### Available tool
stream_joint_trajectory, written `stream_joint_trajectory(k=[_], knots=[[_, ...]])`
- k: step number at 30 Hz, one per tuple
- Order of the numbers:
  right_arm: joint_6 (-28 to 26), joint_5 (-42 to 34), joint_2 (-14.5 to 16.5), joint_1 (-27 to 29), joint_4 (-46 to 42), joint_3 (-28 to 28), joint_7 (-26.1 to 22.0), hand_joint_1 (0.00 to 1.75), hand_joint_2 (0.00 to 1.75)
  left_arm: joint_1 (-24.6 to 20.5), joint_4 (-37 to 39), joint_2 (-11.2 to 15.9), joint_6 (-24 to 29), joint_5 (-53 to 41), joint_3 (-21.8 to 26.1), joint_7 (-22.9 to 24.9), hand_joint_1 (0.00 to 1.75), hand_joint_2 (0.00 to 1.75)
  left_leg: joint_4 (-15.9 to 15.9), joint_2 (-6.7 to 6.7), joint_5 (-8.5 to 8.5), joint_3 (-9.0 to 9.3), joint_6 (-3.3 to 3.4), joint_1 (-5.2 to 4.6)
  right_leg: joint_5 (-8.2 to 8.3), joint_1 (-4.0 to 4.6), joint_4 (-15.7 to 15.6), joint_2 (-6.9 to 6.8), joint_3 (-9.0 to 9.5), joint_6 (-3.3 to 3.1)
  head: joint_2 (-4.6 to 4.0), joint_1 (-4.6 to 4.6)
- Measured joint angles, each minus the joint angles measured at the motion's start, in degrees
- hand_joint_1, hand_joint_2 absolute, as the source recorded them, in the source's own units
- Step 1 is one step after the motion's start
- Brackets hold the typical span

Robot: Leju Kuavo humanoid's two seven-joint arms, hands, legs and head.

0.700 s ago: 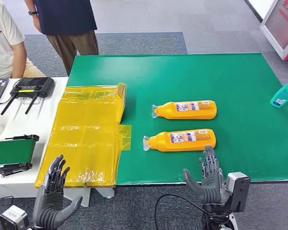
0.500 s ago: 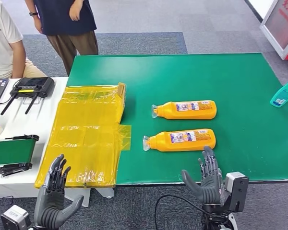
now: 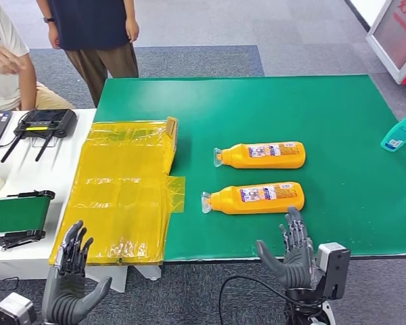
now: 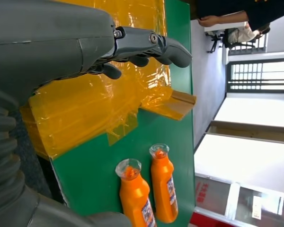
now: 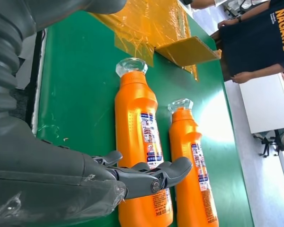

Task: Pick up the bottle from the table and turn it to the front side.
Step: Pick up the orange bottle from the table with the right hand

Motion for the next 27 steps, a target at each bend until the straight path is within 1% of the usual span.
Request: stream_joint_trajectory(k=[2,3,5,7,8,10,11,12,13,15,19,23,27], knots=[[-1.2,1.6,-0.1,0.0,0.0,0.0,0.2,0.00,1.75,0.0,0.0,-0.1,-0.6,0.0,0.2,0.1,0.00,1.75,0.0,0.00,0.00,0.00,0.00,0.00,0.00,0.00,0.0,0.00,0.00,0.00,0.00,0.00],[-2.5,3.7,-0.3,-0.1,0.0,-0.2,0.5,0.00,1.75,0.0,0.0,-0.2,-1.0,0.0,0.3,0.2,0.00,1.75,0.0,0.00,0.00,0.01,0.00,0.00,0.00,0.00,0.0,0.00,0.00,0.00,0.00,-0.01],[-6.2,11.2,-1.2,-0.5,0.0,-0.8,2.1,0.00,1.75,-0.2,0.0,-0.2,-1.9,0.0,0.4,0.3,0.00,1.75,0.0,0.00,0.00,0.01,0.00,0.00,0.00,-0.01,0.0,0.00,0.00,0.00,0.00,0.00],[-10.4,22.7,-2.7,-1.1,0.2,-1.9,5.3,0.00,1.75,-0.5,0.0,-0.2,-2.8,-0.1,0.5,0.4,0.00,1.75,0.0,0.00,0.00,0.01,0.02,0.00,0.01,-0.03,0.0,0.00,0.01,0.01,0.00,0.02],[-12.3,29.8,-3.7,-1.5,0.2,-2.4,7.7,0.00,1.75,-0.7,0.0,-0.2,-3.4,-0.1,0.6,0.5,0.00,1.75,0.0,0.00,0.00,0.01,0.02,-0.01,0.02,-0.04,0.0,0.00,0.02,0.01,0.00,0.02],[-14.7,44.9,-6.0,-2.1,0.3,-3.0,14.0,0.00,1.75,-1.2,0.1,-0.4,-4.9,-0.1,0.9,0.9,0.00,1.75,0.0,0.00,-0.01,0.02,0.04,-0.02,0.03,-0.05,0.0,0.00,0.02,0.03,0.00,0.01],[-14.8,51.4,-7.6,-2.4,0.4,-3.2,17.2,0.00,1.75,-1.5,0.2,-0.6,-5.8,-0.2,1.1,1.0,0.00,1.75,0.0,0.00,-0.01,0.02,0.05,-0.03,0.05,-0.06,0.0,0.00,0.03,0.04,0.00,0.01],[-14.3,55.8,-9.3,-2.7,0.5,-3.2,19.7,0.00,1.75,-1.9,0.4,-0.7,-6.5,-0.2,1.3,1.0,0.00,1.75,0.0,0.00,0.00,0.02,0.06,-0.03,0.06,-0.07,0.0,0.00,0.03,0.06,0.00,0.01],[-13.3,58.4,-11.2,-3.0,0.6,-3.2,21.4,0.00,1.75,-2.3,0.5,-0.8,-7.3,-0.2,1.4,1.0,0.00,1.75,0.0,0.00,0.00,0.02,0.07,-0.04,0.06,-0.08,0.0,0.00,0.03,0.07,0.00,0.01],[-11.2,60.0,-14.7,-3.4,0.8,-3.2,22.6,0.00,1.75,-3.1,1.0,-1.0,-8.1,-0.3,1.6,0.9,0.00,1.75,0.0,0.00,0.00,0.01,0.07,-0.05,0.07,-0.09,0.0,0.00,0.04,0.08,0.00,0.01],[-8.1,59.9,-21.2,-4.7,1.6,-3.1,22.4,0.00,1.75,-4.6,2.0,-1.0,-8.5,-0.1,1.8,0.6,0.00,1.75,0.0,0.00,0.00,0.02,0.07,-0.07,0.08,-0.12,0.0,0.00,0.03,0.08,0.00,0.01],[-4.7,60.6,-26.3,-6.7,2.5,-2.9,22.4,0.00,1.75,-5.6,2.9,-1.0,-9.2,0.7,1.8,0.4,0.00,1.75,0.0,0.00,0.01,0.02,0.07,-0.07,0.08,-0.11,0.0,0.00,0.04,0.08,0.00,0.01],[0.1,61.2,-30.4,-9.8,3.4,-2.0,22.9,0.00,1.75,-6.5,3.8,-1.0,-9.8,1.5,1.8,0.4,0.00,1.75,0.0,0.00,0.02,0.01,0.07,-0.07,0.10,-0.11,0.0,0.01,0.04,0.10,0.00,0.02]])
